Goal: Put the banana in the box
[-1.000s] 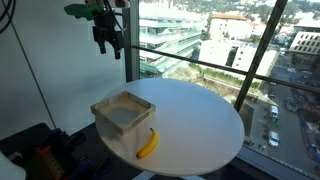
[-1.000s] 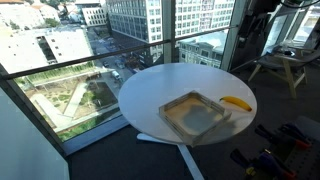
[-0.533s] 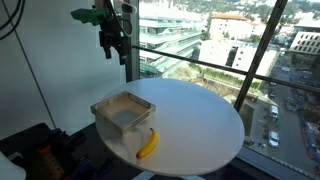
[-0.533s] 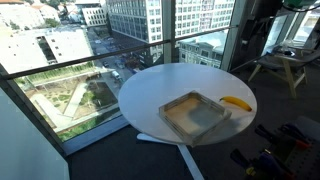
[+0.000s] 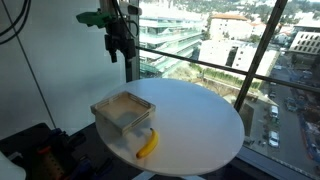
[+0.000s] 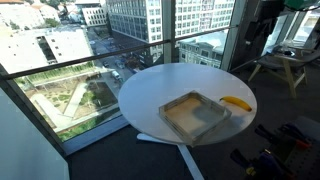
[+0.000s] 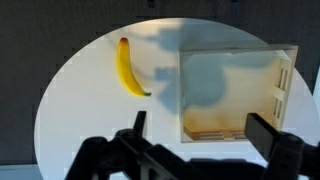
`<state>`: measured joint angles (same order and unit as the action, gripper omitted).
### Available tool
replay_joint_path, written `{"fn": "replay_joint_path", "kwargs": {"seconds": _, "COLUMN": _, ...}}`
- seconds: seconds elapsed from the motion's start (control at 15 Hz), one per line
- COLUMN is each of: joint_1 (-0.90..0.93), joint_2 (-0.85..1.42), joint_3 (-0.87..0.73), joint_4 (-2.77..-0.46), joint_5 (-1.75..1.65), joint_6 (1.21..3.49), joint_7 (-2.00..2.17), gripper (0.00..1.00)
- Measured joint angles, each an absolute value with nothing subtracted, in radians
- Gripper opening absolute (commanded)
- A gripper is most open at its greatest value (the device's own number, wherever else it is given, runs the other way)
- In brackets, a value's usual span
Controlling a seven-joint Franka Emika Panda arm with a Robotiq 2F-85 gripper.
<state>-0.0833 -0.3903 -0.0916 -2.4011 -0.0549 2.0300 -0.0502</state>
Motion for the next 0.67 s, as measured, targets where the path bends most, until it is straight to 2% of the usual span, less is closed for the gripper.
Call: {"fn": "replay_joint_path", "kwargs": {"seconds": 0.67, "joint_1": -0.087, "joint_2": -0.322, "joint_3": -0.121, "joint_4": -2.407, "joint_5": -0.058, "joint_6": 2.139, "joint_7": -0.096, "gripper": 1.0}}
